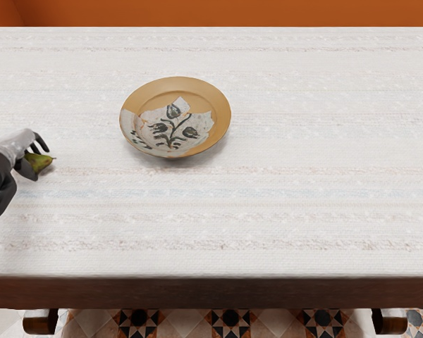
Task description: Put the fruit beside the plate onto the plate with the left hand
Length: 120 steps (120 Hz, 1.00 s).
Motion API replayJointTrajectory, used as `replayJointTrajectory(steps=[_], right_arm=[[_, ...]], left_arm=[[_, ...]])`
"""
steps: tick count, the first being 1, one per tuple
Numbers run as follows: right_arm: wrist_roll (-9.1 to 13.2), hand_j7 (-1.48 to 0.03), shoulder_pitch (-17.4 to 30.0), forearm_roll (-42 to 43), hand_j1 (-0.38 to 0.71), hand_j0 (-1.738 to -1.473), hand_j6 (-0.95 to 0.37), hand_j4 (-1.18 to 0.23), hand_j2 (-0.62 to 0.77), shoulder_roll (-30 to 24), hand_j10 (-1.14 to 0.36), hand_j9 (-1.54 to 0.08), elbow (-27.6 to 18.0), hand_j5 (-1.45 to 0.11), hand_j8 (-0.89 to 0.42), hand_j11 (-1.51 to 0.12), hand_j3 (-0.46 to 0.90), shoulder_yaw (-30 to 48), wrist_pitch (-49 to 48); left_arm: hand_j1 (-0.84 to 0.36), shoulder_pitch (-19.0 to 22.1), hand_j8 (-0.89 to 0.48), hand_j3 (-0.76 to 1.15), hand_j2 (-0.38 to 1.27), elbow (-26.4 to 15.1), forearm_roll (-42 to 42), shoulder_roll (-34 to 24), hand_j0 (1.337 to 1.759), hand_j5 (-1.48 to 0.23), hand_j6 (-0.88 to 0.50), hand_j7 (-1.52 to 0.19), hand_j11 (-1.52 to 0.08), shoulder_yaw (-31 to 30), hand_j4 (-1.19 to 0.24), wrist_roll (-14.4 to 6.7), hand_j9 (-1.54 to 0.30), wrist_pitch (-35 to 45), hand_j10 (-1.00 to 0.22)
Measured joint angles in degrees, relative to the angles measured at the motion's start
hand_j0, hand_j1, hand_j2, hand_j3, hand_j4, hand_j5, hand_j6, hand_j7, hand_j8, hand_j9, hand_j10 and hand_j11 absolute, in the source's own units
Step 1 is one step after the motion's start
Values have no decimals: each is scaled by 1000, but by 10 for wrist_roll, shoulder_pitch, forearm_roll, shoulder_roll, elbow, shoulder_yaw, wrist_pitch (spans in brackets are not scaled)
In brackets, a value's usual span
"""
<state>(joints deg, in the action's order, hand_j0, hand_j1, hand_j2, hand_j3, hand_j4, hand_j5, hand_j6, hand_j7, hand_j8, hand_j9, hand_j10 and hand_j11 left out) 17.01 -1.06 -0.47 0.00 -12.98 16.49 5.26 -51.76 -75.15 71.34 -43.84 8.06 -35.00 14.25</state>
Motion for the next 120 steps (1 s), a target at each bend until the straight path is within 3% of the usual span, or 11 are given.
replayJointTrajectory(steps=[31, 45, 59, 88, 120], right_arm=[[0, 0, 0, 0, -349, -1658, 0, 0, 0, 0, 0, 0, 0, 0, 0, 0, 0, 0, 0], [0, 0, 0, 0, -349, -1658, 0, 0, 0, 0, 0, 0, 0, 0, 0, 0, 0, 0, 0], [0, 0, 0, 0, -349, -1658, 0, 0, 0, 0, 0, 0, 0, 0, 0, 0, 0, 0, 0], [0, 0, 0, 0, -349, -1658, 0, 0, 0, 0, 0, 0, 0, 0, 0, 0, 0, 0, 0], [0, 0, 0, 0, -349, -1658, 0, 0, 0, 0, 0, 0, 1, 0, 0, 0, 0, 0, 0]], left_arm=[[-285, -2, -480, 0, 299, 0, -1, 0, 1656, -786, -528, -790, -795, -2, -614, 0, -796, 0, -608], [-283, -14, -457, 0, 275, 0, -16, 0, 1656, -833, -512, -830, -829, 1, -629, 0, -831, -1, -622], [-290, -49, -452, 0, 315, 0, -78, 1, 1656, -858, -509, -848, -849, 4, -639, 0, -851, -1, -617], [-308, -56, -429, 0, 352, 0, -201, 14, 1656, -884, -488, -866, -867, 59, -646, 0, -869, -4, -599], [-316, -114, -418, 0, 330, 0, -331, 26, 1656, -889, -478, -867, -869, 94, -641, 0, -868, -26, -581]])
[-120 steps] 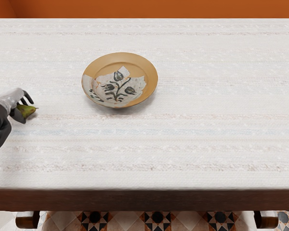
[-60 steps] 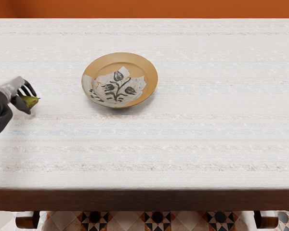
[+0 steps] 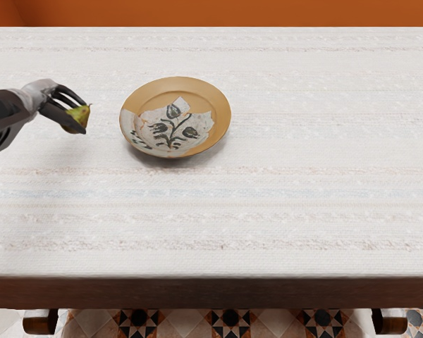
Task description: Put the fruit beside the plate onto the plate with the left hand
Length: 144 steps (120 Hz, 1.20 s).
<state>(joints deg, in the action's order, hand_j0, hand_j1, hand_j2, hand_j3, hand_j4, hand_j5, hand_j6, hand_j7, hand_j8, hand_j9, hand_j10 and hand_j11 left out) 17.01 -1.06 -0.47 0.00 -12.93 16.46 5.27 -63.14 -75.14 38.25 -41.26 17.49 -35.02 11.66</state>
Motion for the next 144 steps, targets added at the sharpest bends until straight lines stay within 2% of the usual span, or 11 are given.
replayJointTrajectory(steps=[2, 9, 20, 45, 65, 91, 97, 110, 126, 144], right_arm=[[0, 0, 0, 0, -349, -1658, 0, 0, 0, 0, 0, 0, 0, 0, 0, 0, 0, 0, 0], [0, 0, 0, 0, -349, -1658, 0, 0, 0, 0, 0, 0, 0, 0, 0, 0, 0, 0, 0], [0, 0, 0, 0, -349, -1658, 0, 0, 0, 0, 0, 0, 0, 0, 0, 0, 0, 0, 0], [0, 0, 0, 0, -349, -1658, 0, 0, 0, 0, 0, 0, 0, 0, 0, 0, 0, 0, 0], [0, 0, 0, 0, -349, -1658, 0, 0, 0, 0, 0, 0, 0, 0, 0, 0, 0, 0, 0], [0, 0, 0, 0, -349, -1658, 0, 0, 0, 0, 0, 0, 0, 0, 0, 0, 0, 0, 0], [0, 0, 0, 0, -349, -1658, 0, 0, 0, 0, 0, 0, 0, 0, 0, 0, 0, 0, 0], [0, 0, 0, 0, -349, -1658, 0, 0, 0, 0, 0, 0, 0, 0, 0, 0, 0, 0, 0], [0, 0, 0, 0, -349, -1658, 0, 0, 0, 0, 0, 0, 0, 0, 0, 0, 0, 0, 0], [0, 0, 0, 0, -349, -1658, 0, 0, 0, 0, 0, 0, 0, 0, 0, 0, 0, 0, 0]], left_arm=[[-319, -4, -416, 0, 366, 0, -6, 4, 1657, -886, -482, -869, -867, 1, -643, 0, -868, -3, -584], [-311, -11, -419, 0, 323, 0, -18, 17, 1656, -887, -472, -867, -870, 5, -645, 0, -871, -13, -577], [-327, -22, -418, 0, 394, 0, -28, 26, 1657, -902, -480, -870, -868, 7, -638, 0, -872, -21, -579], [-327, -40, -415, 0, 392, 0, -33, 69, 1657, -886, -504, -874, -867, 8, -651, 0, -870, -24, -560], [-353, -44, -411, 0, 449, 1, -33, 101, 1658, -888, -504, -880, -864, 8, -652, 0, -862, -25, -556], [-349, -47, -438, 0, 445, 34, -33, 150, 1658, -877, -538, -868, -862, 6, -650, 0, -860, -24, -548], [-270, -48, -405, 0, 368, 39, -31, 160, 1658, -766, -486, -759, -756, 8, -573, 0, -752, -23, -514], [-47, -45, -266, 0, 223, 45, -31, 166, 1658, -487, -313, -483, -481, 30, -365, 0, -479, -22, -330], [115, -40, -162, 0, 121, 47, -86, 160, 1658, -284, -187, -282, -280, 85, -213, 0, -280, -30, -196], [207, 26, -103, 0, 63, 47, -188, 113, 1658, -168, -115, -167, -166, 146, -127, 0, -166, -137, -119]])
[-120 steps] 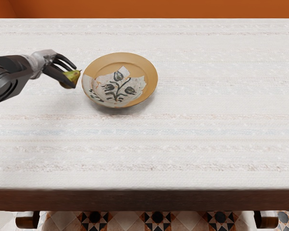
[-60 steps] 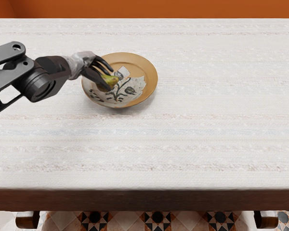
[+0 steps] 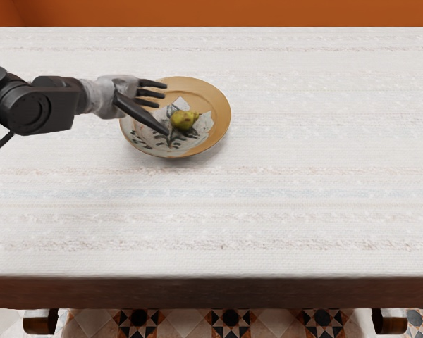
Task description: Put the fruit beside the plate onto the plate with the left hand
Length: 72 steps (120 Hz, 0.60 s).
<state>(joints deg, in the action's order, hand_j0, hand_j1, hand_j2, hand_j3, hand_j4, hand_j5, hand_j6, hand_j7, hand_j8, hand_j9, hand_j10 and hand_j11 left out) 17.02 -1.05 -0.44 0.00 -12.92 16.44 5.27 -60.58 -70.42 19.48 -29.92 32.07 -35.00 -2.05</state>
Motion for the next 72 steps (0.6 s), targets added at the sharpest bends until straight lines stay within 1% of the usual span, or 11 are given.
replayJointTrajectory(steps=[7, 11, 20, 24, 32, 43, 50, 72], right_arm=[[0, 0, 0, 0, -349, -1658, 0, 0, 0, 0, 0, 0, 0, 0, 0, 0, 0, 0, 0], [0, 0, 0, 0, -349, -1658, 0, 0, 0, 0, 0, 0, 0, 0, 0, 0, 0, 0, 0], [0, 0, 0, 0, -349, -1658, 0, 0, 0, 0, 0, 0, 0, 0, 0, 0, 0, 0, 0], [0, 0, 0, 0, -349, -1658, 0, 0, 0, 0, 0, 0, 0, 0, 0, 0, 0, 0, 0], [0, 0, 0, 0, -349, -1658, 0, 0, 0, 0, 0, 0, 0, 0, 0, 0, 0, 0, 0], [0, 0, 0, 0, -349, -1658, 0, 0, 0, 0, 0, 0, 0, 0, 0, 0, 0, 0, 0], [0, 0, 0, 0, -349, -1658, 0, 0, 0, 0, 0, 0, 0, 0, 0, 0, 0, 0, 0], [0, 0, 0, 0, -349, -1658, 0, 0, 0, 0, 0, 0, 0, 0, 0, 0, 0, 0, 0]], left_arm=[[229, 45, -89, 0, 50, 0, -24, -25, 1658, -142, -98, -141, -140, 44, -108, 0, -140, -66, -101], [238, 63, -83, 0, 44, 0, -40, -40, 1658, -129, -90, -129, -128, 70, -98, 0, -128, -103, -93], [260, 81, -68, 0, 32, 0, -77, -81, 1658, -103, -73, -103, -103, 105, -79, 0, -102, -187, -75], [268, 87, -62, 0, 28, 0, -93, -103, 1658, -94, -66, -93, -93, 115, -71, 0, -93, -222, -68], [281, 114, -52, 0, 22, 0, -128, -135, 1658, -78, -56, -78, -77, 126, -59, 0, -77, -273, -57], [294, 144, -43, 0, 16, 1, -165, -154, 1658, -63, -45, -63, -63, 134, -48, 0, -63, -306, -46], [299, 156, -39, 0, 14, 2, -179, -159, 1658, -56, -41, -56, -56, 137, -42, 0, -56, -316, -41], [310, 173, -31, 0, 9, 32, -227, -201, 1658, -43, -31, -43, -43, 139, -32, 0, -43, -328, -32]])
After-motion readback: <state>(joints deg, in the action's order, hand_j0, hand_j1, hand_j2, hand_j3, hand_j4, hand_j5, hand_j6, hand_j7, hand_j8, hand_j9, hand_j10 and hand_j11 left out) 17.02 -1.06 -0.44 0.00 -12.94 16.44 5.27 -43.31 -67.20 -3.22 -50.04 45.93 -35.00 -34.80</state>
